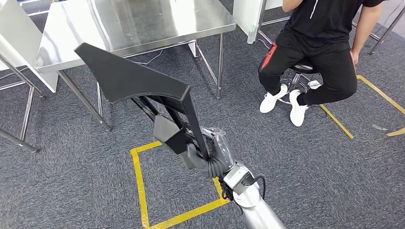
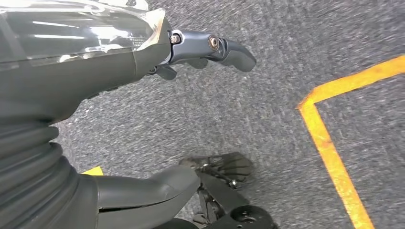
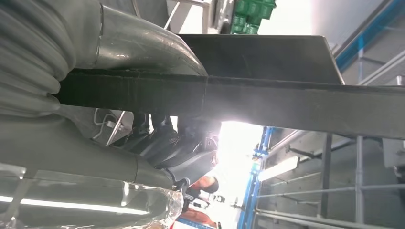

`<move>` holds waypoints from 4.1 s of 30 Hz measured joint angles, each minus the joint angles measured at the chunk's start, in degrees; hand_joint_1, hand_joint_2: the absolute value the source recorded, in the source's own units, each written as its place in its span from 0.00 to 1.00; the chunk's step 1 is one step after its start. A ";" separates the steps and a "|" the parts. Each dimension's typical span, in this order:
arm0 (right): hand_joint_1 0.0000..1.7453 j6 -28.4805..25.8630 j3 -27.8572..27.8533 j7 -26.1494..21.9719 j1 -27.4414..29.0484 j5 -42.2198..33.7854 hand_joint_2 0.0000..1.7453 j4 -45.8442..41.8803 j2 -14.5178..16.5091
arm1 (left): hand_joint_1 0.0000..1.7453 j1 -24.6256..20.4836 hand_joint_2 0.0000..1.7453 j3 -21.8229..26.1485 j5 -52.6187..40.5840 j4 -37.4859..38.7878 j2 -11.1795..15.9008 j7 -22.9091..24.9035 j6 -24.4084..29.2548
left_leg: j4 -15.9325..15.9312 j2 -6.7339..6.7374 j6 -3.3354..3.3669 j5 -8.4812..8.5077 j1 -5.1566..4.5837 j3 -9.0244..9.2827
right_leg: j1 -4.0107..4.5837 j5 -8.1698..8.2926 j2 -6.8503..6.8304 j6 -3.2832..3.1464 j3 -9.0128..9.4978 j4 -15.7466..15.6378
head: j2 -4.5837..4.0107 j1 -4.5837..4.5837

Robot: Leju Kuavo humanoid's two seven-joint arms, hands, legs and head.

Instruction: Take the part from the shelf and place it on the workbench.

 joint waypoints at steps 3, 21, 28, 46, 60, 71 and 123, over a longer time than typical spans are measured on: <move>1.00 -0.01 -0.05 0.01 0.12 0.13 1.00 -0.02 0.08 | 0.00 0.13 1.00 -0.13 -0.04 0.00 0.00 0.01 0.01 | 7.84 0.70 -0.06 -2.02 -0.02 -6.63 | 0.49 -1.11 -0.17 -0.56 0.90 0.00 | 0.00 -0.02; 1.00 -0.15 -0.10 0.25 0.14 0.44 1.00 -0.26 0.24 | 0.00 0.09 1.00 -1.19 0.55 0.10 -0.13 0.59 0.42 | -8.53 -1.01 4.33 2.05 -1.86 5.48 | 0.84 -4.44 -0.16 3.15 -5.47 7.85 | 0.00 0.14; 1.00 -0.14 -0.13 0.38 -0.14 0.61 1.00 -0.10 0.39 | 0.00 -0.02 1.00 -1.30 0.92 0.10 -0.24 0.32 0.69 | -7.22 -0.88 2.06 -1.05 -1.95 7.68 | 0.70 2.34 -0.06 -0.09 -1.92 -1.29 | 0.00 0.05; 1.00 -0.09 0.02 0.36 -1.01 0.62 1.00 0.34 0.49 | 0.00 -0.02 1.00 -1.32 1.39 0.08 -0.08 0.40 1.01 | -8.41 0.40 4.34 5.74 -1.82 1.47 | 1.26 -5.29 0.10 2.03 2.84 7.56 | -0.05 -0.22; 1.00 -0.55 0.17 0.48 -1.49 0.76 1.00 0.81 0.17 | 0.00 0.00 1.00 -1.34 1.49 0.00 -0.59 0.40 1.07 | -1.61 -0.29 2.16 0.29 -2.07 4.88 | 0.55 4.08 -0.08 0.00 -1.43 -2.53 | -0.07 -0.27; 1.00 -0.61 0.38 0.42 -1.59 0.79 1.00 1.38 0.24 | 0.00 0.25 1.00 -1.36 1.50 -0.03 -0.50 0.36 1.03 | -7.38 1.59 0.53 6.51 -0.17 -1.61 | 0.09 -1.43 0.33 2.16 5.08 -3.28 | -0.07 -0.43; 1.00 -6.58 1.42 1.19 -1.83 4.78 1.00 1.35 0.13 | 0.00 -0.21 1.00 -2.92 1.33 -0.07 -0.34 0.09 0.18 | 2.25 0.70 0.77 -2.20 -0.97 1.69 | 0.85 3.12 0.03 -0.65 -0.49 -2.49 | -0.07 -0.08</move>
